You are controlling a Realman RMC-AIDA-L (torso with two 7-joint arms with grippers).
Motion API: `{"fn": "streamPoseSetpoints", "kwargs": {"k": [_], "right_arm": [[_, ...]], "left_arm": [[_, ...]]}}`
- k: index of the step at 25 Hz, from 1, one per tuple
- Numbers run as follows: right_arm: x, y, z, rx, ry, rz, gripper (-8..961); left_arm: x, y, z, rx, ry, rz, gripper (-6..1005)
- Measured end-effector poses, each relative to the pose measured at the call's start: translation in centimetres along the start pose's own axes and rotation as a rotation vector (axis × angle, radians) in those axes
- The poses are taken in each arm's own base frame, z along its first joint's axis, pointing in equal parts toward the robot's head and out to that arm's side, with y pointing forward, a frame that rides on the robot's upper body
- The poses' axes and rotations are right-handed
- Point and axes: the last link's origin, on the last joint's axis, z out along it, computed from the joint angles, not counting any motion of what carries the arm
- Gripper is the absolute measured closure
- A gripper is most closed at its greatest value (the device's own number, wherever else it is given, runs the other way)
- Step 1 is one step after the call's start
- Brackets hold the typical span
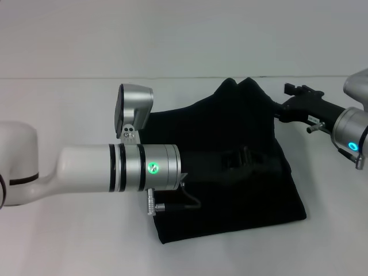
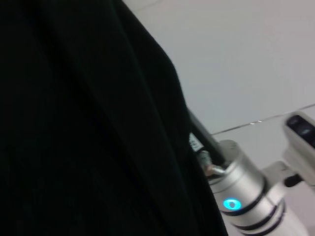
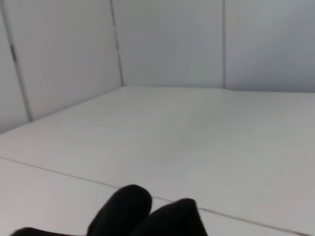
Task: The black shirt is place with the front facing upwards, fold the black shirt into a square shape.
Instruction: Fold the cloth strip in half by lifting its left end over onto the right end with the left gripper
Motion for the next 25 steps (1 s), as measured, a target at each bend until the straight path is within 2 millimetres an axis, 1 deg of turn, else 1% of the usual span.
{"fn": "streamPoseSetpoints", "kwargs": {"k": [7,11,16,19,25], "right_arm": [[0.5,-0.8,-0.3,0.045,0.023,0.004,70],[0.7,-1.1,-0.3,0.067,0.036,0.004,70],[0.7,-1.1,-0.3,0.069,0.038,-0.005,71],[0.8,-1.1,-0.2,0.067,0.041,-0.012,71],[1.2,-1.4,-0.2,0.095,0.072,-0.043,69]], "left_arm": [[-0.2,-1.4,0.6,0.084,0.032,0.007,970],[-0.2,-2.5,1.0,0.148,0.074,-0.003,970],[-0.2,-2.6,1.1,0.143,0.109,-0.007,961],[-0.2,-2.5,1.0,0.117,0.127,-0.005,773],[-0.5,-1.2,0.5,0.007,0.127,0.016,490]]}}
